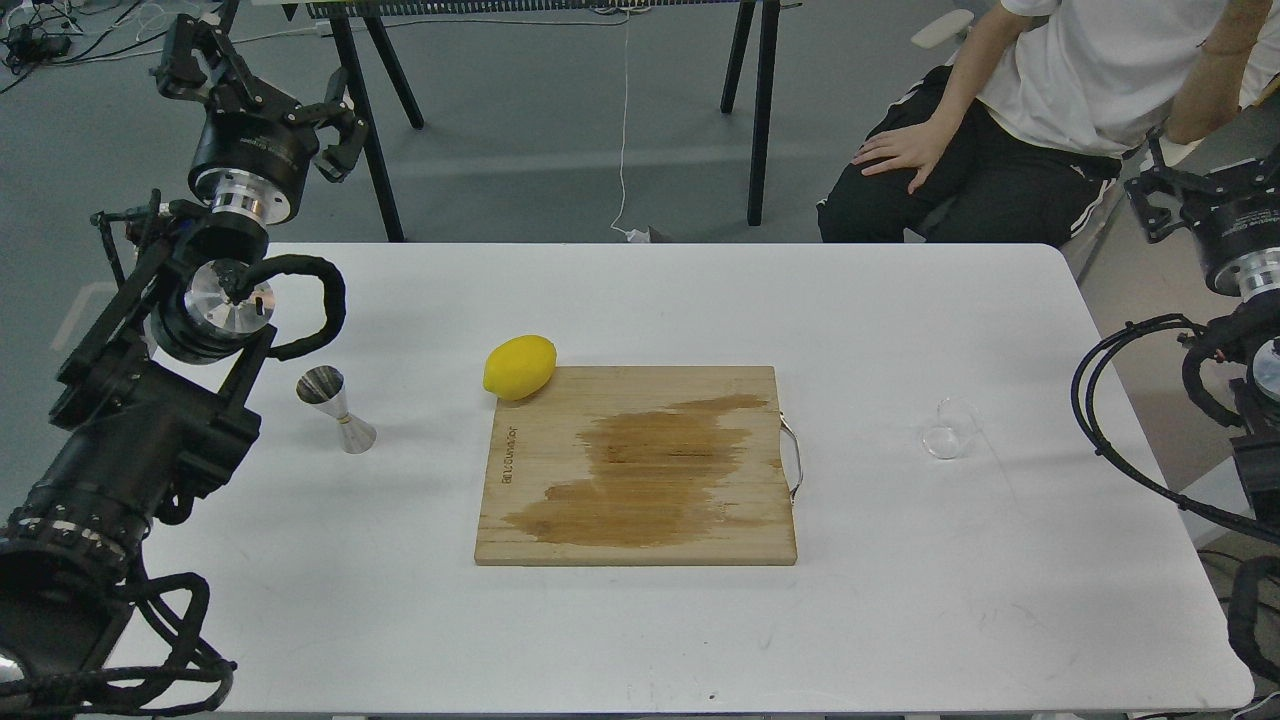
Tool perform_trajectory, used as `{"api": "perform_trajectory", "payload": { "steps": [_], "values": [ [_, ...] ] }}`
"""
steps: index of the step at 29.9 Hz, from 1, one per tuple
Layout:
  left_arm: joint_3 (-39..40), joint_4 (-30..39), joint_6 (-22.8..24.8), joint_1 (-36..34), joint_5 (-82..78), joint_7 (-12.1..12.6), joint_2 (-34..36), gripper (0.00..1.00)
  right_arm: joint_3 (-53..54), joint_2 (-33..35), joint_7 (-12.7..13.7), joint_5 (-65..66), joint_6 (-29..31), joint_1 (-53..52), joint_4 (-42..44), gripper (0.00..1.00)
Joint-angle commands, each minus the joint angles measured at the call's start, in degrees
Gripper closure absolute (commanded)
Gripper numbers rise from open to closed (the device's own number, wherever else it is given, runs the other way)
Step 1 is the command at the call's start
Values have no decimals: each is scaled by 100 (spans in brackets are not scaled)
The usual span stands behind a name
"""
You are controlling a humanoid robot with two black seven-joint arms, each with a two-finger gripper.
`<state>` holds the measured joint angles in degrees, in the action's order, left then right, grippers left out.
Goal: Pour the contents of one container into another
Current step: 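Lower the left gripper toward the metal jigger beside the board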
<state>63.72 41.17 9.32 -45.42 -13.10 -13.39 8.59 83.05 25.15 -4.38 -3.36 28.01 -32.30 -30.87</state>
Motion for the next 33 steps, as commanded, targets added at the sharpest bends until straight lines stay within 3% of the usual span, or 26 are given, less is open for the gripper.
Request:
{"api": "perform_trajectory", "payload": {
  "steps": [1, 8, 12, 16, 20, 25, 33],
  "values": [
    [0, 31, -9, 103, 1, -40, -51, 0, -17, 51, -11, 28, -1, 4, -7, 0],
    [-18, 655, -106, 647, 27, 38, 177, 0, -552, -28, -81, 37, -1, -4, -50, 0],
    [-351, 1594, 53, 1306, -34, -5, 703, 0, -544, -37, -81, 20, -1, 22, -50, 0],
    [-685, 2779, 9, 2131, -297, -41, 1696, 1, -509, -37, -81, -7, -1, 153, -51, 0],
    [-668, 3774, -122, 2923, -1393, -93, 2584, 3, -509, -45, -133, -7, -1, 206, -59, 0],
    [-695, 4662, -465, 3635, -3064, -436, 3402, 4, -500, -54, -142, -7, -1, 198, -59, 0],
    [-905, 4708, -1475, 4506, -6296, -498, 3474, 4, -474, -45, -142, -7, -1, 347, -235, 0]
  ]
}}
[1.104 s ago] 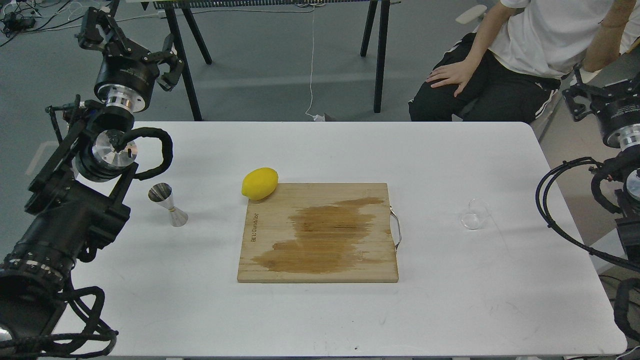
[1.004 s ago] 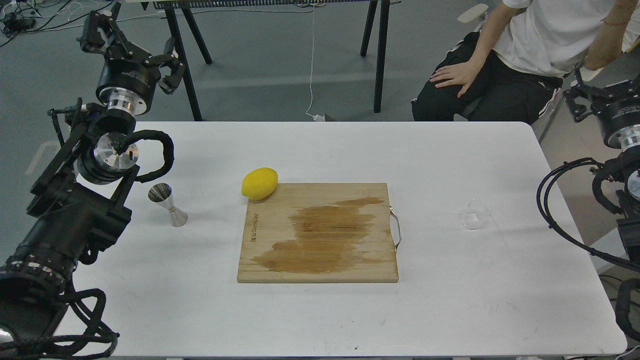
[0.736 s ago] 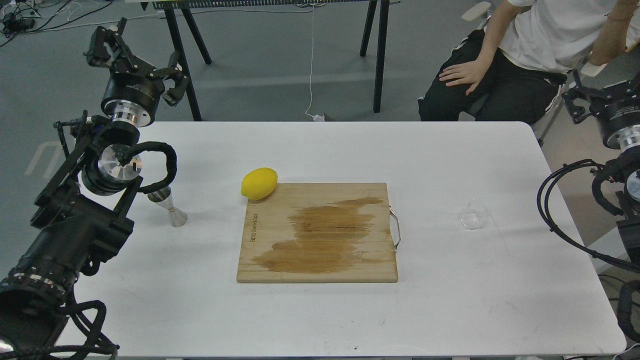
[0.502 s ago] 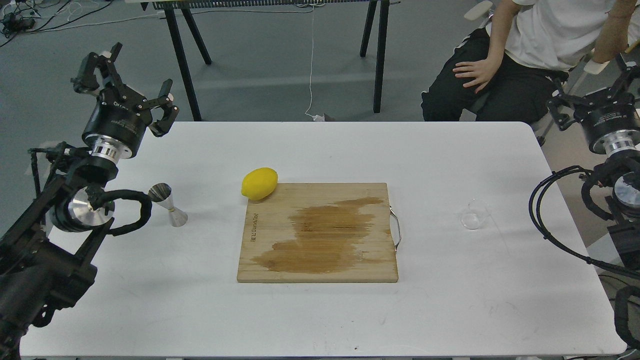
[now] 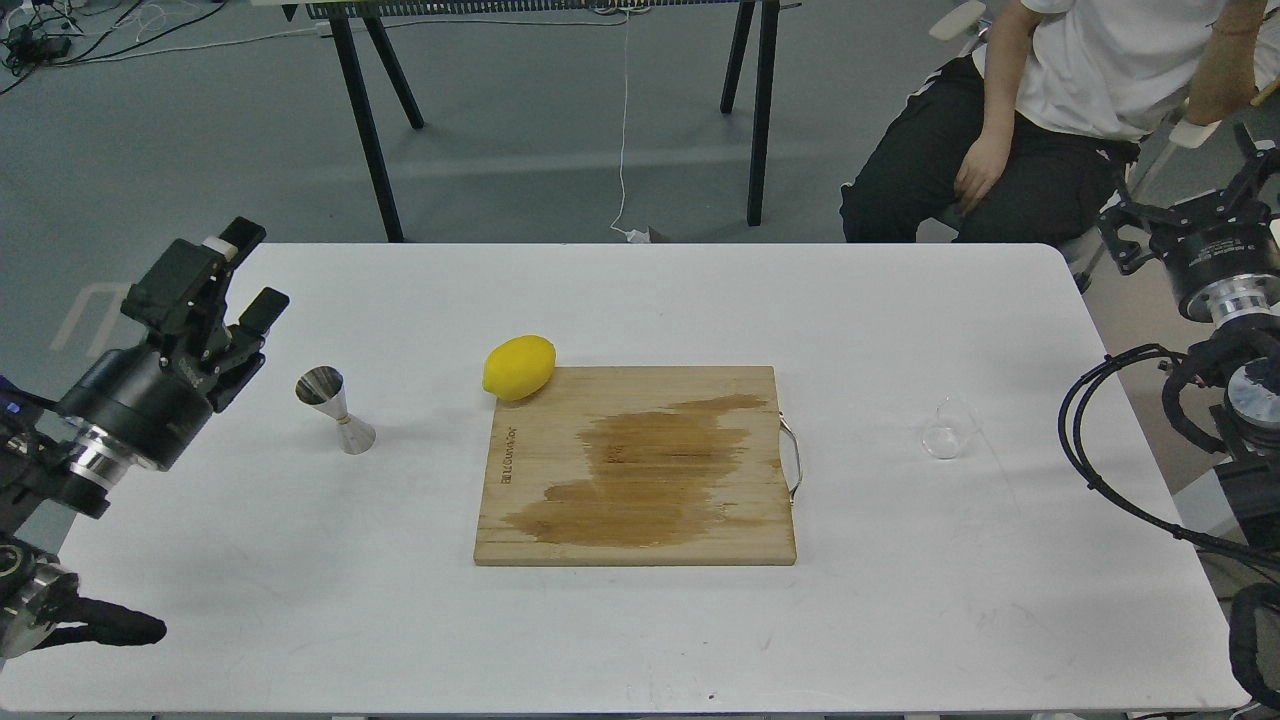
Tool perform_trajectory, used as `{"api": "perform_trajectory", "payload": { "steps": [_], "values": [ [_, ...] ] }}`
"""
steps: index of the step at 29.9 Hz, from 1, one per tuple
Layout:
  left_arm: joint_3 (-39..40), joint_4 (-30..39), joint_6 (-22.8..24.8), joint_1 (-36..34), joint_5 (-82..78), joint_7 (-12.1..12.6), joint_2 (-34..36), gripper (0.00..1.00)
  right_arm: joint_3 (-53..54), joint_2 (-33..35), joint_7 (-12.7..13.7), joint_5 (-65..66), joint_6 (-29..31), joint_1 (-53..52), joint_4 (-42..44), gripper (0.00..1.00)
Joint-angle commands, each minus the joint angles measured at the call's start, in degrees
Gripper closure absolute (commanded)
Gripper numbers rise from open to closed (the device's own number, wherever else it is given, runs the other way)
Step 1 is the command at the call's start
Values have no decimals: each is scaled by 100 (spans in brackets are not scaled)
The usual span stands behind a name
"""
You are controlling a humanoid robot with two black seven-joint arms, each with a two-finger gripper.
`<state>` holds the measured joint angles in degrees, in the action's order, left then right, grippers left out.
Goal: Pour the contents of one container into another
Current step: 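Lower the left gripper toward the metal jigger beside the board, then close the left gripper around the metal jigger and lift it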
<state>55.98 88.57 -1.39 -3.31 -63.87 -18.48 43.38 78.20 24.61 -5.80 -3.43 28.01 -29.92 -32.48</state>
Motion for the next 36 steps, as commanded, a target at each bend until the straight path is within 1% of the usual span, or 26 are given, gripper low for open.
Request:
{"api": "perform_trajectory", "payload": {
  "steps": [1, 4, 6, 8, 14, 18, 25, 28, 31, 33, 34, 36],
  "values": [
    [-200, -77, -563, 348, -1694, 29, -5, 4, 28, 9, -8, 0, -1, 135, -100, 0],
    [-499, -418, -1046, 393, -3197, 125, -49, 4, 133, 17, -8, 0, -1, 249, -153, 0],
    [-693, -840, -1267, 375, -3980, 239, -101, 4, 186, 17, -8, 0, -1, 285, -153, 0],
    [-746, -1384, -1320, 296, -4553, 336, -294, 4, 204, 26, -8, 0, -1, 311, -153, 0],
    [-834, -3133, -1338, -441, -5977, 337, -1243, 6, 213, 35, -8, 0, -1, 329, -153, 0],
    [-852, -3969, -1513, -924, -6113, 354, -1779, 7, 213, 52, -17, 0, -1, 329, -153, 0],
    [-975, -4910, -1557, -1496, -6113, 354, -2369, 10, 257, 52, -35, 0, -1, 329, -153, 0],
    [-966, -5200, -1610, -1672, -6113, 354, -2483, 21, 292, 52, -35, 0, -1, 329, -153, 0],
    [-966, -5472, -1672, -1857, -6113, 363, -2571, 26, 292, 44, -35, 0, -1, 329, -153, 0],
    [-975, -5675, -1689, -1989, -6113, 354, -2685, 33, 292, 26, -35, 0, -1, 329, -153, 0],
    [-975, -5728, -1707, -2015, -6113, 346, -2712, 40, 292, 26, -35, 0, -1, 329, -153, 0],
    [-975, -5729, -1716, -2016, -6113, 337, -2729, 59, 292, 17, -35, 0, -1, 337, -153, 0]
  ]
}}
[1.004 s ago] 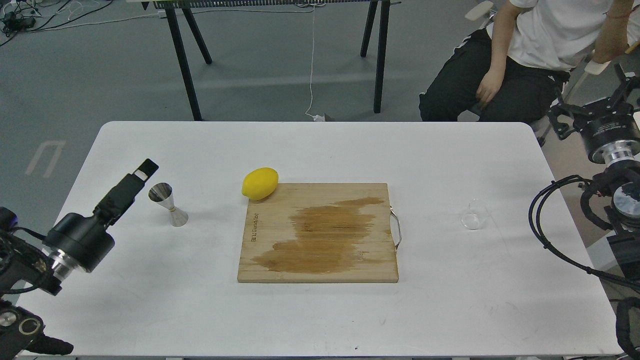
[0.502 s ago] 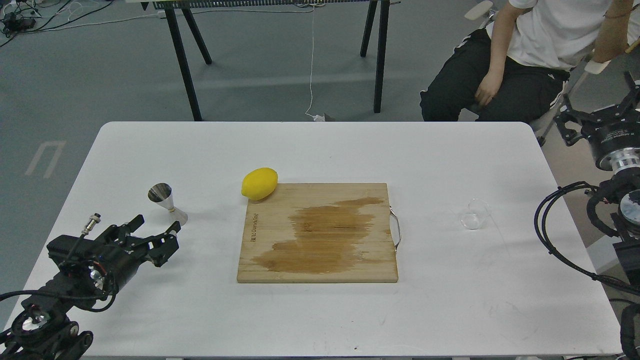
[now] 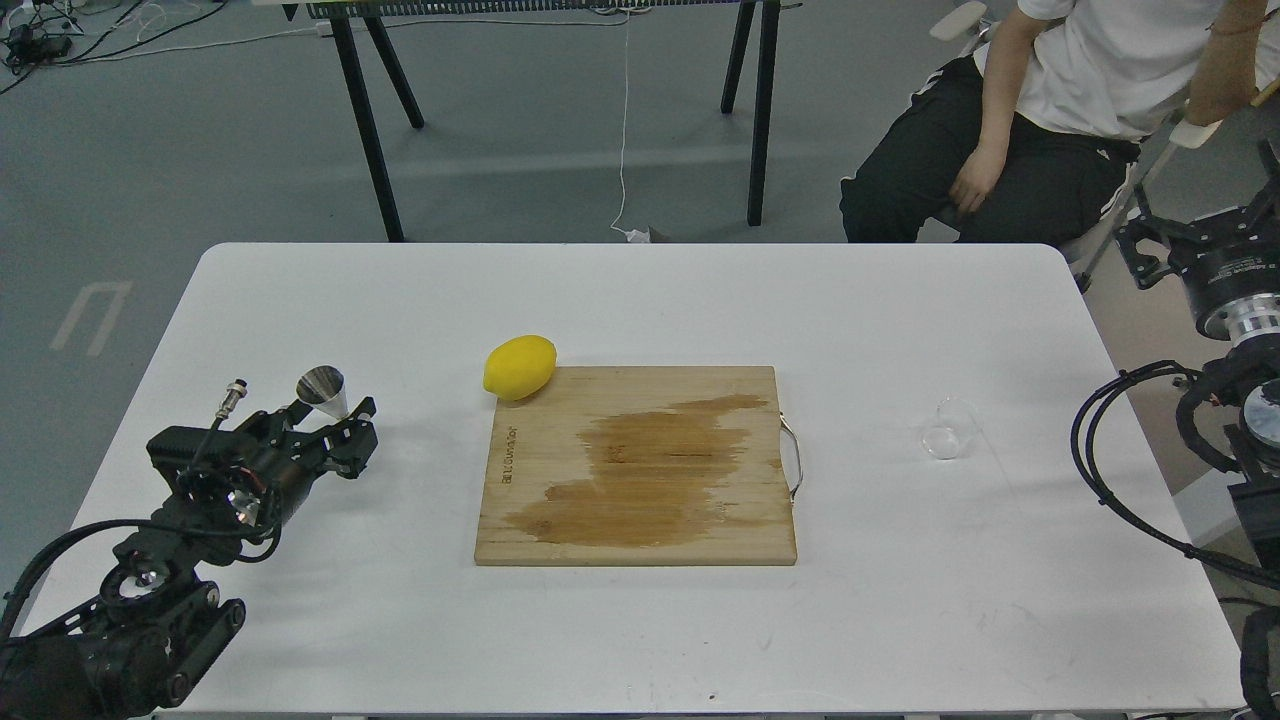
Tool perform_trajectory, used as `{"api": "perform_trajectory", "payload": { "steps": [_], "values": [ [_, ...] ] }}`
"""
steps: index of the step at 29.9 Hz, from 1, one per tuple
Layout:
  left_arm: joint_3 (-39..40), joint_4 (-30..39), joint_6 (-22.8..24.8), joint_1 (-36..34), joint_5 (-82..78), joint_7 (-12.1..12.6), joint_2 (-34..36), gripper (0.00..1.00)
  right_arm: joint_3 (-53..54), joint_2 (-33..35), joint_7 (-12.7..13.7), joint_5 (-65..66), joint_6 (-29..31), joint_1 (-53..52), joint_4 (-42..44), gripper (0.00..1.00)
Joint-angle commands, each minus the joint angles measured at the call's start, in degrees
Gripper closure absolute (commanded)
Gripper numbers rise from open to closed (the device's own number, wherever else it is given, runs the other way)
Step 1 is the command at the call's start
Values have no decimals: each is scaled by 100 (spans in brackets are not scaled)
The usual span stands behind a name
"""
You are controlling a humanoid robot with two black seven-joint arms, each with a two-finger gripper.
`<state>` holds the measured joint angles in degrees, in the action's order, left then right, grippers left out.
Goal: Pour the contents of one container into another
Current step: 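Close the left gripper around the metal jigger and lift it, then carry the jigger with the left gripper onto the wooden board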
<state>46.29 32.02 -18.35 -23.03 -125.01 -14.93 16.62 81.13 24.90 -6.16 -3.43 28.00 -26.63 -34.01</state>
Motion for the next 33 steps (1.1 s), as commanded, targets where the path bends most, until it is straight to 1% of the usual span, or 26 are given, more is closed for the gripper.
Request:
{"api": "perform_trajectory", "payload": {
  "steps": [1, 4, 6, 10, 14, 19, 22, 27, 29, 33],
  "values": [
    [-24, -73, -19, -35, 1, -27, -62, 67, -1, -12, 0, 0, 0, 0, 0, 0],
    [-164, -82, -45, -43, 1, -19, -53, 78, -1, -3, 0, 0, 0, 8, 0, 0],
    [-217, -73, -142, -52, 1, -10, -36, 84, -1, -3, 0, 0, 0, 8, 9, 0],
    [-208, -64, -221, -87, 1, -1, -53, 89, -1, -12, 0, 0, 0, 8, 9, 0],
    [-200, 111, -274, -324, 1, -1, -10, 89, 8, -12, 0, 0, 0, 0, 9, 0],
    [-217, 944, -230, -571, 1, 25, 166, 90, 34, 23, 0, 0, 0, 0, 9, 0],
    [-331, 1481, -195, -676, 1, 183, 175, 90, 34, 58, 0, 0, 0, 8, 17, 0],
    [-1200, 1869, -195, -1027, 1, 386, 70, 90, 87, 76, 0, 0, 0, 131, 17, 0],
    [-1473, 1905, -186, -1080, 1, 430, -140, 90, 96, 85, 0, 0, 0, 140, 26, 0],
    [-1904, 1896, -99, -1107, 1, 438, -632, 90, 131, 103, 0, 0, 0, 175, 35, 0]
  ]
}}
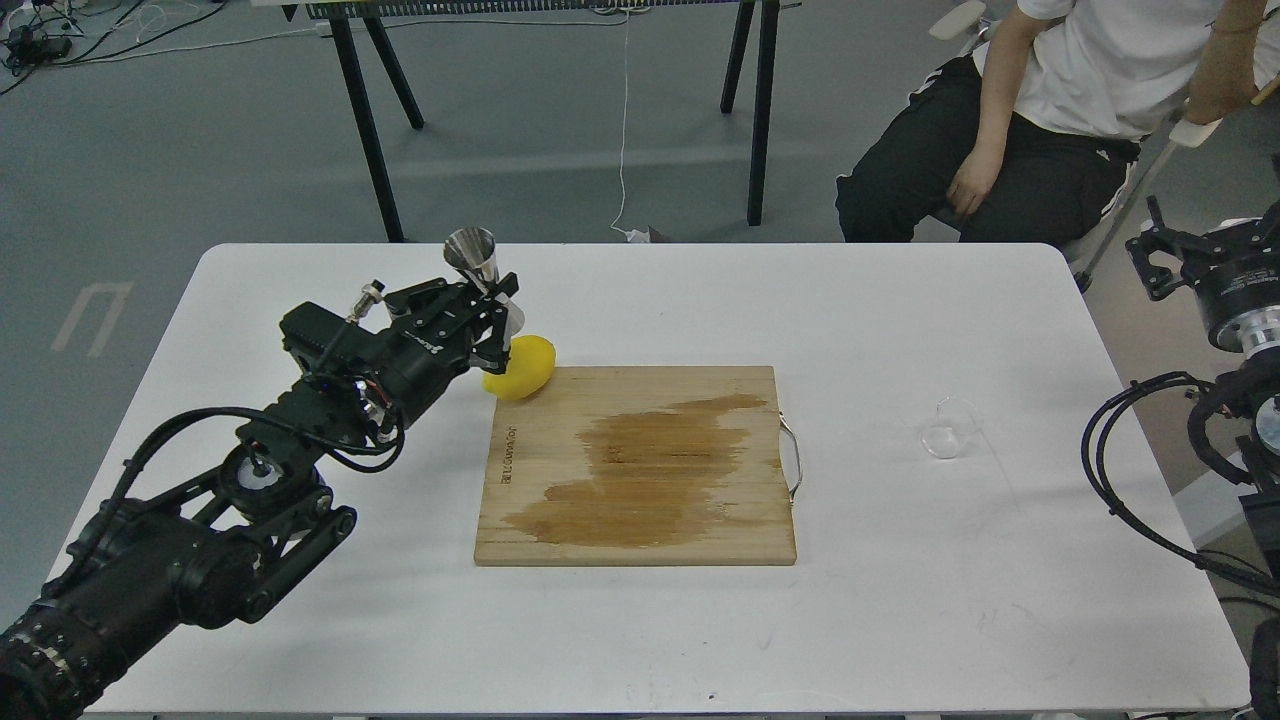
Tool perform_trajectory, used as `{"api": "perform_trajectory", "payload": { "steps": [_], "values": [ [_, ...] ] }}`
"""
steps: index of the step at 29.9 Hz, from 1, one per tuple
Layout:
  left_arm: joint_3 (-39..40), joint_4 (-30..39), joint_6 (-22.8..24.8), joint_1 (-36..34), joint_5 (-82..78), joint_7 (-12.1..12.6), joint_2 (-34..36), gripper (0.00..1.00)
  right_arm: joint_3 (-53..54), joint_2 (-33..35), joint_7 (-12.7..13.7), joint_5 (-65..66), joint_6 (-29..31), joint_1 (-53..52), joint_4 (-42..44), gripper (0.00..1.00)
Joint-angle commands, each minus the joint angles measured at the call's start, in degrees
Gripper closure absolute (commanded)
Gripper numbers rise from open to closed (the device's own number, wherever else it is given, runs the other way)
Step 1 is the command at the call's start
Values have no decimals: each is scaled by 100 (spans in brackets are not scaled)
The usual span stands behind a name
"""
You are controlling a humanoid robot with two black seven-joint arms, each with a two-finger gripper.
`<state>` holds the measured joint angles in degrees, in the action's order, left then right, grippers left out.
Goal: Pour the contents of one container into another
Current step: 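Carry the jigger with the left gripper onto the wooden board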
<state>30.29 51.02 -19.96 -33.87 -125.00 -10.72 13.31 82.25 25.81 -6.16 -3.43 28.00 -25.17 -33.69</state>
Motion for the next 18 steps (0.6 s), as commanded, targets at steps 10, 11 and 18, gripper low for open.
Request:
{"api": "perform_trajectory", "payload": {
  "steps": [10, 11, 18],
  "values": [
    [-937, -927, 159, 12, 0, 193, -1181, 90, 11, 11, -8, 0, 0, 82, 12, 0],
    [-946, -971, 159, 29, 0, 193, -1234, 89, 11, 11, -26, 0, 0, 91, 21, 0],
    [-1139, -1155, 211, 47, 0, 465, -1331, 85, 2, 3, -52, 0, 0, 117, 30, 0]
  ]
}}
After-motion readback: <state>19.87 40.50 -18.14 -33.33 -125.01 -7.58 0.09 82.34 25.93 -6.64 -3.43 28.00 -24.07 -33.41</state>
